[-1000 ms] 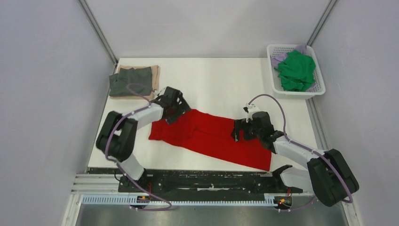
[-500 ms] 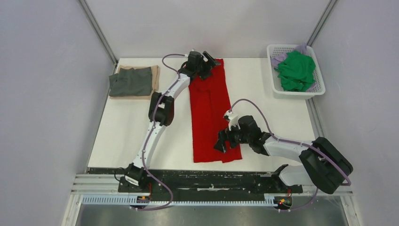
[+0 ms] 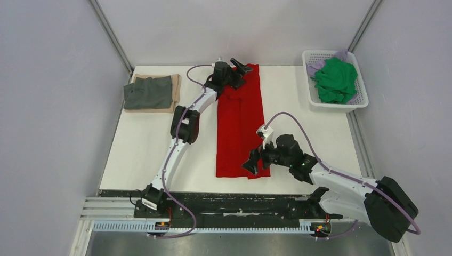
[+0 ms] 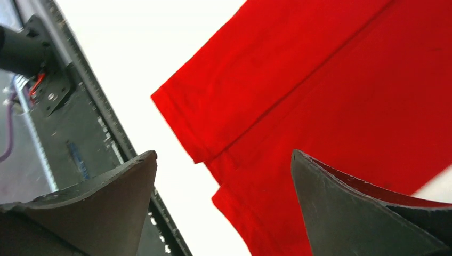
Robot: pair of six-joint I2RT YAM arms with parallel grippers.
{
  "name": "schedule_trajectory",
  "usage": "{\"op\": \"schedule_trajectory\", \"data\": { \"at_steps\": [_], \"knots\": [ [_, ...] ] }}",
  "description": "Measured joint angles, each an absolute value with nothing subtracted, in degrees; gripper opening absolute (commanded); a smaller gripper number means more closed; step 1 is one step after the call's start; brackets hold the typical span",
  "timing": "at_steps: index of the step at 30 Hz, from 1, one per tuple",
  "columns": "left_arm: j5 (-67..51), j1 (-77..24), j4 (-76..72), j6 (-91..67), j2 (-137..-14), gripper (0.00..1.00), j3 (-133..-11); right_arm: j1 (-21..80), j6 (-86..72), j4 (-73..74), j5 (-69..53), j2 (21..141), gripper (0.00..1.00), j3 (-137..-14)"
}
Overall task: Fold and stack the t-shirts
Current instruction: Rotate the tshirt 90 degrees
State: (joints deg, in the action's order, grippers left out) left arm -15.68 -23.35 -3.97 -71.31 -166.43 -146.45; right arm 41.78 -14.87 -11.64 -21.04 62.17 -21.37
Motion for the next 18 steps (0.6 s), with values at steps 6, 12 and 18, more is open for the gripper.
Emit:
{"op": "schedule_trajectory", "data": {
  "at_steps": [6,12,18],
  "knots": [
    [-16.93,-24.75,3.31,-62.06,-158.5,1.0,-139.72,41.39,-14.2,-6.07,-11.35,57.65,0.98,-20.93],
    [-15.14,-28.73,13.15,-48.38,-133.95,1.0,-119.83,41.95,-12.23,2.74,-9.06,54.92,0.98,-23.05],
    [-4.84,-30.94,12.8,-42.85,-96.49,1.0,-84.47,51.94,-9.56,10.81,-4.93,60.29,0.78,-31.83]
  ]
}}
